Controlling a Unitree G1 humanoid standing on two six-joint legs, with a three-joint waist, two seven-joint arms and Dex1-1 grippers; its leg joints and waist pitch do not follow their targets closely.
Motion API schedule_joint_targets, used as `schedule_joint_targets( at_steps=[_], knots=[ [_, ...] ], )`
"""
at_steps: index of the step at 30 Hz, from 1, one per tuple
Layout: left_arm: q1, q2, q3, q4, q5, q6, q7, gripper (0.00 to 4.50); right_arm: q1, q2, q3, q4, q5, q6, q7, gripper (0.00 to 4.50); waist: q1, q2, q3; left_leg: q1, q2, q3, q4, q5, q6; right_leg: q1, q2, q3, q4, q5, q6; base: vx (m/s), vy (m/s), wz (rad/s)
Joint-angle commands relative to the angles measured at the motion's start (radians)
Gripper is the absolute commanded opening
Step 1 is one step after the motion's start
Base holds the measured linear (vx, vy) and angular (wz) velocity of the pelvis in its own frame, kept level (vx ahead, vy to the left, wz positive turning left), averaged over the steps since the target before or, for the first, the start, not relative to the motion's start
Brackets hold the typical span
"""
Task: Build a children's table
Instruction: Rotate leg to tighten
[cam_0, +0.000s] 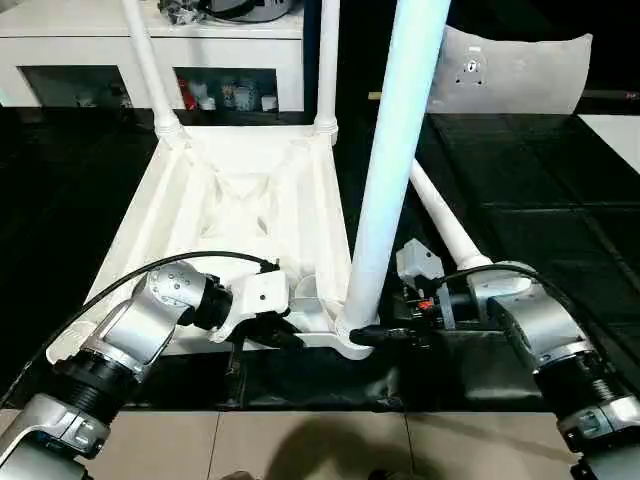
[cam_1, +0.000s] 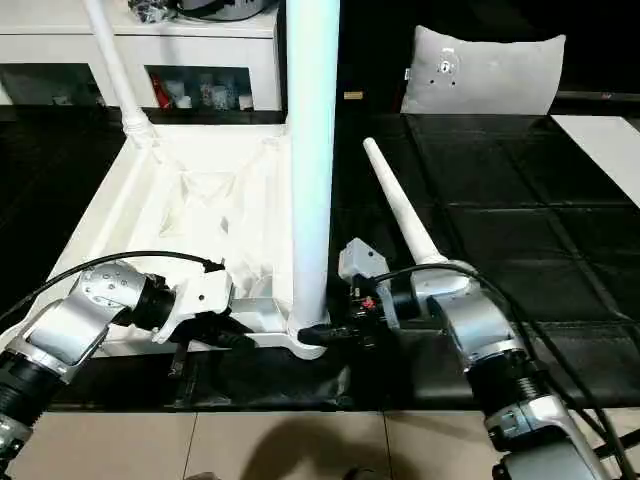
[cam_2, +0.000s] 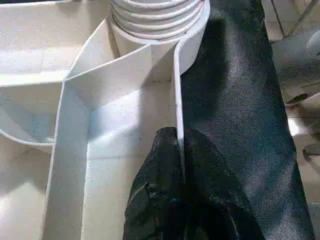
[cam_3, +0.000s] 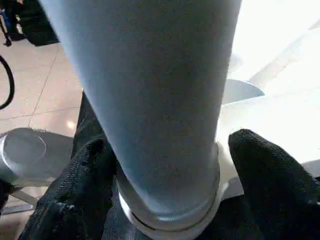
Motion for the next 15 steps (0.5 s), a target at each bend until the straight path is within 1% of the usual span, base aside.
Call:
schedule_joint_targets(
  at_steps=[1,2,3,8,10,13,14,15],
  knots=[
    [-0.012,-0.002,-0.044,-0.005,0.013,-0.029,-0.055,0.0,-0.007,-0.001,0.001,-0.01,-0.003,0.006,0.0,3.37,-0.009,-0.003,-0.069,0.005,0.016,0.012,-0.089,-0.28,0.041,0.058,-0.029,0.046,-0.066,-0.406,-0.174,0.0,0.0,0.0],
    [-0.012,-0.002,-0.044,-0.004,0.013,-0.029,-0.055,0.0,-0.007,0.0,0.001,-0.009,-0.003,0.006,0.0,3.17,-0.009,-0.003,-0.07,0.004,0.016,0.012,-0.089,-0.279,0.041,0.059,-0.028,0.046,-0.066,-0.403,-0.174,0.0,0.0,0.0],
    [-0.012,-0.001,-0.044,-0.004,0.013,-0.029,-0.056,0.0,-0.008,0.001,0.003,-0.008,-0.001,0.008,-0.001,3.17,-0.008,-0.004,-0.069,0.004,0.015,0.012,-0.089,-0.277,0.042,0.059,-0.029,0.046,-0.065,-0.402,-0.175,0.0,0.0,0.0],
    [-0.013,0.001,-0.042,-0.005,0.012,-0.027,-0.057,0.0,-0.007,0.001,0.008,-0.007,0.003,0.016,0.004,2.75,-0.009,-0.003,-0.068,0.004,0.016,0.011,-0.09,-0.287,0.039,0.059,-0.029,0.046,-0.067,-0.418,-0.17,0.0,0.0,0.0],
    [-0.013,0.003,-0.042,-0.005,0.012,-0.026,-0.057,0.0,-0.002,0.001,0.009,-0.011,0.005,0.02,0.008,2.67,-0.009,-0.004,-0.067,0.004,0.016,0.011,-0.09,-0.293,0.038,0.059,-0.03,0.045,-0.068,-0.428,-0.166,0.0,0.0,0.0],
    [-0.012,0.004,-0.041,-0.006,0.012,-0.024,-0.057,0.0,0.003,0.0,0.01,-0.017,0.007,0.025,0.01,2.63,-0.009,-0.004,-0.069,0.003,0.016,0.011,-0.09,-0.282,0.04,0.059,-0.029,0.046,-0.067,-0.419,-0.168,0.0,0.0,0.0],
    [-0.009,0.004,-0.039,-0.008,0.012,-0.018,-0.05,0.0,0.015,-0.001,0.009,-0.03,0.012,0.038,0.012,2.62,-0.008,-0.003,-0.069,0.004,0.016,0.011,-0.09,-0.28,0.04,0.059,-0.029,0.046,-0.067,-0.416,-0.168,0.0,0.0,0.0],
    [-0.005,-0.001,-0.034,-0.017,0.012,0.007,-0.033,0.0,0.026,0.004,0.002,-0.044,0.025,0.058,0.004,2.62,-0.009,-0.007,-0.071,0.005,0.017,0.012,-0.089,-0.276,0.04,0.059,-0.029,0.047,-0.066,-0.411,-0.171,0.0,0.0,0.0]
  ],
)
